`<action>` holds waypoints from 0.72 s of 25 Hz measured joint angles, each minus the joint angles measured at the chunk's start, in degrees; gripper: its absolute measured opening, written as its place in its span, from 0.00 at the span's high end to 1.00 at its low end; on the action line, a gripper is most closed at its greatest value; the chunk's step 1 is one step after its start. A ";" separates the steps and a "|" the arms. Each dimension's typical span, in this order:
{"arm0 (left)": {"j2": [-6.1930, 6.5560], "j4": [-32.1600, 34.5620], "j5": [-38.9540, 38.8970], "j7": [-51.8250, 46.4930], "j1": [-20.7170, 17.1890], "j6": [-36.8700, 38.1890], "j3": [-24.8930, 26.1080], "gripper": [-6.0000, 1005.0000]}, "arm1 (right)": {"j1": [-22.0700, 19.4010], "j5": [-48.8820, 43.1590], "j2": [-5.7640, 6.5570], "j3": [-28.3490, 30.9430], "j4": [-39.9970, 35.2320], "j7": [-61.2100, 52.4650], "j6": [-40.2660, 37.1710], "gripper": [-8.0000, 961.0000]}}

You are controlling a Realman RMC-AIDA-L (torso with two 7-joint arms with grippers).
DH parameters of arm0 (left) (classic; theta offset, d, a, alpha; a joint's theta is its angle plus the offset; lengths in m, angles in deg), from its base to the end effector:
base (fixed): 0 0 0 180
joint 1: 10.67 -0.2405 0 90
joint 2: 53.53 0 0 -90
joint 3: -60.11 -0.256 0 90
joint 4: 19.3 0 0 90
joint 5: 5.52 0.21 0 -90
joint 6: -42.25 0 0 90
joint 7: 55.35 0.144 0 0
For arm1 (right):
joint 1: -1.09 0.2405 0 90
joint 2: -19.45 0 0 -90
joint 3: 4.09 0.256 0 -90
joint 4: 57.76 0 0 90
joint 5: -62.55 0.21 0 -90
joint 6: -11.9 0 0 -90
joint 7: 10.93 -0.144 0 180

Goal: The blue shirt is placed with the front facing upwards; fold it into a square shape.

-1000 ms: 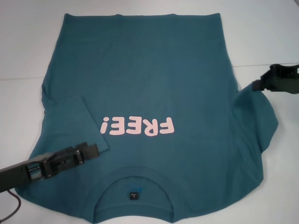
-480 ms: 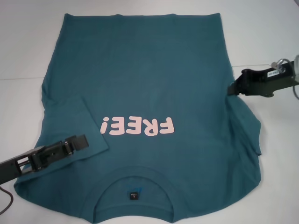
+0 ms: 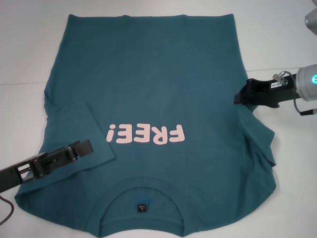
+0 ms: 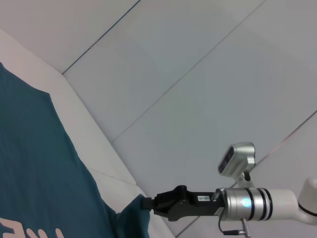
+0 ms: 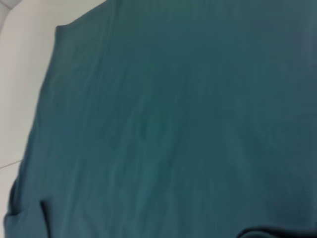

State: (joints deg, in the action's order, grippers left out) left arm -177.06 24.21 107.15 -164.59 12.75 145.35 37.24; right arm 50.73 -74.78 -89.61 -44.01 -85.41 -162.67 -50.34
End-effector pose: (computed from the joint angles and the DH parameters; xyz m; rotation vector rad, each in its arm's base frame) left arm -0.2757 0.2845 0.0292 -2.3756 -1.4009 -1.2050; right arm 0.2564 0.4492 0.0432 -1.9376 1.8051 0.3556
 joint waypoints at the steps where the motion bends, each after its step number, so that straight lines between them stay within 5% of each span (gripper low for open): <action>1: -0.02 0.00 0.00 -0.01 0.03 -0.01 0.01 0.05 | 0.13 -0.07 -0.10 -0.12 0.45 0.01 0.76 0.98; 18: -0.13 0.00 0.01 -0.01 -0.22 -0.47 0.03 0.05 | 1.62 -0.45 -1.40 -1.96 1.38 1.51 6.57 0.94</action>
State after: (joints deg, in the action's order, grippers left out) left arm -177.19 24.21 107.16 -164.60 12.53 144.88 37.27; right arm 52.35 -75.24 -91.02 -45.97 -84.03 -161.16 -43.77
